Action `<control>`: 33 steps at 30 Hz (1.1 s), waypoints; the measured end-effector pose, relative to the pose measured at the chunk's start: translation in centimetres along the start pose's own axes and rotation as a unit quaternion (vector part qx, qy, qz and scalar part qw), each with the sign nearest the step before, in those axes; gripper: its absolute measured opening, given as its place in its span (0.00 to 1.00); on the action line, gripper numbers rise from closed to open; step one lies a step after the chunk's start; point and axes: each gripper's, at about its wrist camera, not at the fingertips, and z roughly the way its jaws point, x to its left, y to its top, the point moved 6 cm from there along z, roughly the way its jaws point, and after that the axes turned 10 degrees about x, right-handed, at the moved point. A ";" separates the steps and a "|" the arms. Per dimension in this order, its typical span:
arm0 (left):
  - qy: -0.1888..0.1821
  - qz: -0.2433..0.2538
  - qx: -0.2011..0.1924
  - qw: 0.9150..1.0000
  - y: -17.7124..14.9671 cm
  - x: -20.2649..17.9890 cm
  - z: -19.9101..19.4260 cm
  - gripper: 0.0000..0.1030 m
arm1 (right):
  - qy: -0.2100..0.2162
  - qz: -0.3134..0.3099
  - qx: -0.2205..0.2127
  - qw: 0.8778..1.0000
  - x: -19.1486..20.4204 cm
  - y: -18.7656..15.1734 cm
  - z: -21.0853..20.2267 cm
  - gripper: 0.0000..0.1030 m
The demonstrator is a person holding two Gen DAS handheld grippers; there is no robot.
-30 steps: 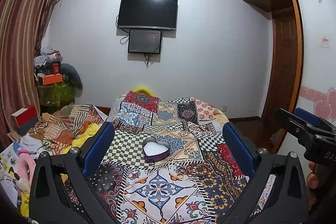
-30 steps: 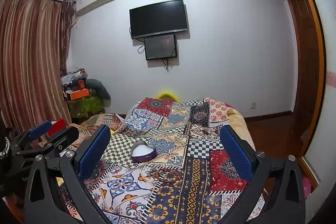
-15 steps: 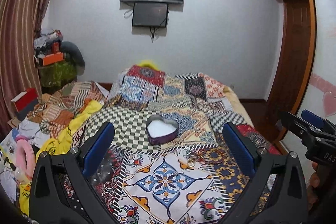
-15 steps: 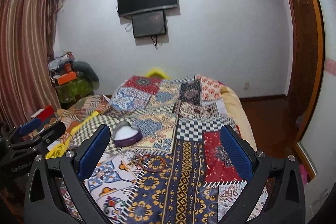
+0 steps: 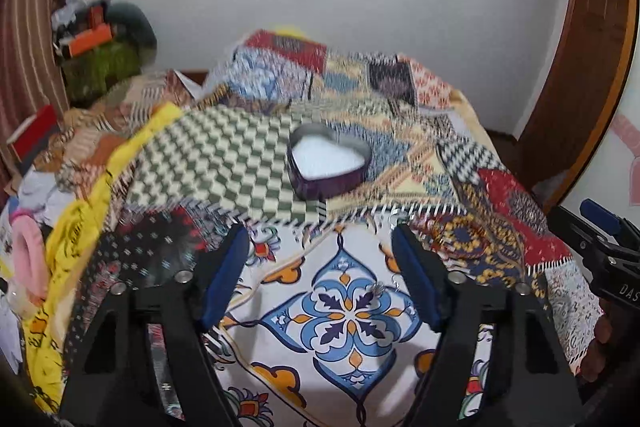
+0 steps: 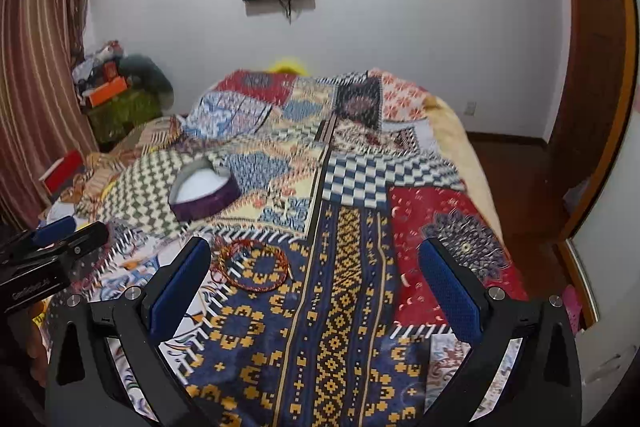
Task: Organize jewelry
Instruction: 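Move the right gripper down to the orange beaded bracelet and close on it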
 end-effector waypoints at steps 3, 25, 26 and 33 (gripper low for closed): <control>-0.017 0.010 0.019 1.000 -0.5 -0.5 1.3 0.63 | 0.008 -0.011 0.016 1.000 0.3 -0.2 1.2 1.00; -0.063 0.053 0.060 0.995 -3.2 -2.8 3.9 0.10 | 0.062 -0.067 0.080 0.993 2.9 -1.0 5.6 0.83; -0.064 0.055 0.059 0.995 -3.3 -2.9 3.9 0.09 | 0.064 -0.069 0.083 0.992 3.0 -0.9 5.8 0.81; -0.070 0.056 0.055 0.994 -3.2 -2.9 4.0 0.00 | 0.068 -0.072 0.089 0.991 2.9 -0.1 6.7 0.66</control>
